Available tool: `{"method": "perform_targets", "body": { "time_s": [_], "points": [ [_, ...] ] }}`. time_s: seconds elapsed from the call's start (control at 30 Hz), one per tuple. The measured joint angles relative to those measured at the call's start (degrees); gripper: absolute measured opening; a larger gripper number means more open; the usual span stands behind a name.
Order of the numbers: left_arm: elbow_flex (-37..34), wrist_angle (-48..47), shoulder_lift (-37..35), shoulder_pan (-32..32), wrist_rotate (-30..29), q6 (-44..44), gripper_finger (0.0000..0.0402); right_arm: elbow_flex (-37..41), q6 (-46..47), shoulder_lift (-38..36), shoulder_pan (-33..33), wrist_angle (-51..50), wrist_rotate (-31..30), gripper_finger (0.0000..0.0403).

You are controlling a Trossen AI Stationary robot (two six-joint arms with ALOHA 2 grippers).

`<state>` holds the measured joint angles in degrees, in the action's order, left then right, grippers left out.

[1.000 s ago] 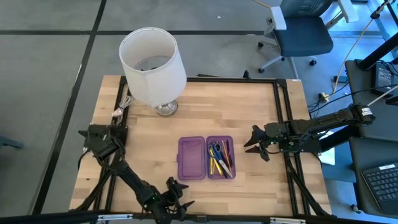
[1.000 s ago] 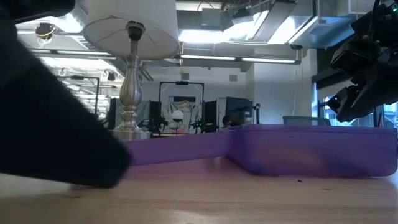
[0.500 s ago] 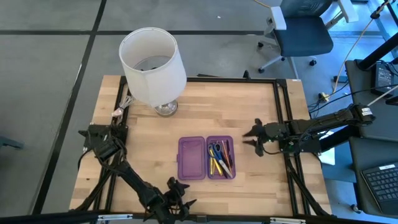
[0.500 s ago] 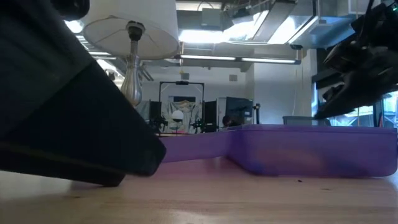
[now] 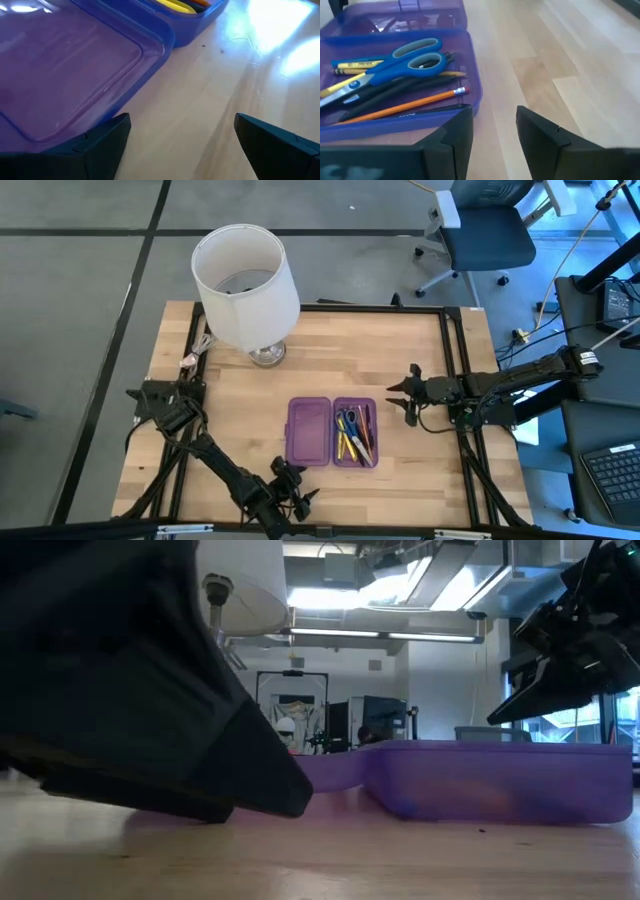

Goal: Pick & place school supplies into a supply box
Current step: Close the purple supply box

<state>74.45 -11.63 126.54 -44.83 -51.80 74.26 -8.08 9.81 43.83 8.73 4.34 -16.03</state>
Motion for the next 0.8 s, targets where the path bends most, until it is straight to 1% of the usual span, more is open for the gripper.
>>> {"method": "perform_targets", "body": {
  "time_s": [0.13,0.23,0.37,0.53,0.67,0.8],
  "points": [
    [0.0,-0.9,0.0,0.5,-0.3,0.0,0.0353,0.0,0.1,4.4,0.0,3.4,0.0,0.0154],
    [-0.1,-1.6,0.1,0.7,-1.1,0.0,0.0352,0.0,0.0,8.4,-0.2,7.2,-1.7,0.0154],
    [-0.2,-2.7,0.2,0.8,-1.7,0.1,0.0353,0.0,0.2,13.3,-2.3,9.9,-1.8,0.0154],
    [-0.2,-6.4,0.2,0.8,-2.6,1.5,0.0352,0.0,0.0,18.3,-4.8,12.6,1.6,0.0154],
    [-0.1,-10.8,0.2,1.2,-3.2,3.7,0.0353,0.0,-3.2,21.9,-6.2,16.5,3.2,0.0154],
    [-0.2,-14.2,0.2,2.5,-4.2,4.6,0.0352,-1.0,-5.7,25.2,-7.3,18.1,6.4,0.0154]
  ]
}}
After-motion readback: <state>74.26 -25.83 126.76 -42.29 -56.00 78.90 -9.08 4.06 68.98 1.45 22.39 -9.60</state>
